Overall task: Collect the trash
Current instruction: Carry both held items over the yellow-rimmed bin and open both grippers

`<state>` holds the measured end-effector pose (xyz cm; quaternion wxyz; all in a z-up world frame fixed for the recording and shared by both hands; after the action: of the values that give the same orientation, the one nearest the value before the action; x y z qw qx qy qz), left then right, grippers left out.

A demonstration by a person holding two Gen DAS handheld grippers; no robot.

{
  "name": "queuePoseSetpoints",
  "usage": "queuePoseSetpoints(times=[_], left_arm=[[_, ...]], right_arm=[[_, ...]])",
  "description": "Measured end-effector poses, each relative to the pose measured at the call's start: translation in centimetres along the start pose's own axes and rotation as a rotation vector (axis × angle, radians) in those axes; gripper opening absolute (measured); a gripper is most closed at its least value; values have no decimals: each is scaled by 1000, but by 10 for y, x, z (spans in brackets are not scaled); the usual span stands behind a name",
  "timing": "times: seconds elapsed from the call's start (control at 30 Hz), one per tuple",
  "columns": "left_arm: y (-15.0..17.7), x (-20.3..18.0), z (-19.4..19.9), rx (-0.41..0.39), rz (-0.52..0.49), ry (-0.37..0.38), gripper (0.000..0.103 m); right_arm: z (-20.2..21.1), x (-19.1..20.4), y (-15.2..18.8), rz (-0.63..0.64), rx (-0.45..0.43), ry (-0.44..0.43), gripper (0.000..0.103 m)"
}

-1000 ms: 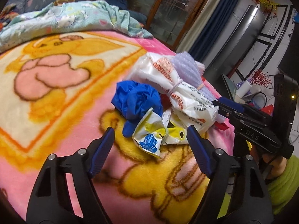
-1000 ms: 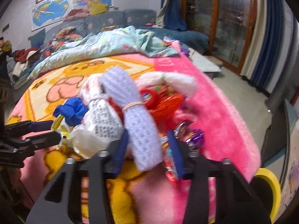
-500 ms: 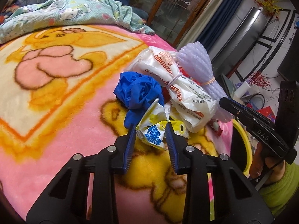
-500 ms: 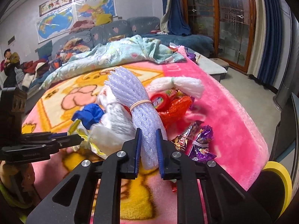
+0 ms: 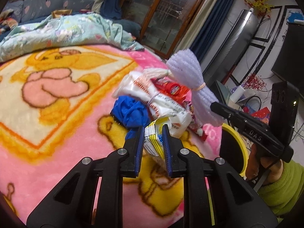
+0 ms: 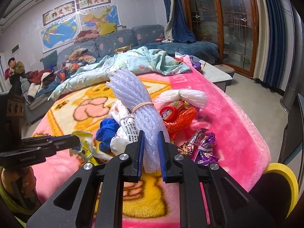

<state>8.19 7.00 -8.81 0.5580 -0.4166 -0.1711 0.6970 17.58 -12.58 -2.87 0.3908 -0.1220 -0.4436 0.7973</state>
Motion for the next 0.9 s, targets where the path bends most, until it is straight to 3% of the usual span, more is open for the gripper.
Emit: queuePoseSetpoints(times=[0.5,0.9], left_arm=[[-34,-60,17,-86,-119,65,8],[-41,-119,-9,-58,-198,147,8]], right_arm=[[44,-30,-9,-76,-74,53,14],[85,-79,3,-174,-113,139,14]])
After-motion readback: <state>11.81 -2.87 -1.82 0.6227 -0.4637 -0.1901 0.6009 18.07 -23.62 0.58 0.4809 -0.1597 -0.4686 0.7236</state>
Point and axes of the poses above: each gripper's, at about its wrist camera, not at the fingertips, and z roughly against the way its jaws point, x to its left, y to its underside, the point moved 8 cm from there along -z, roughly the way its jaws point
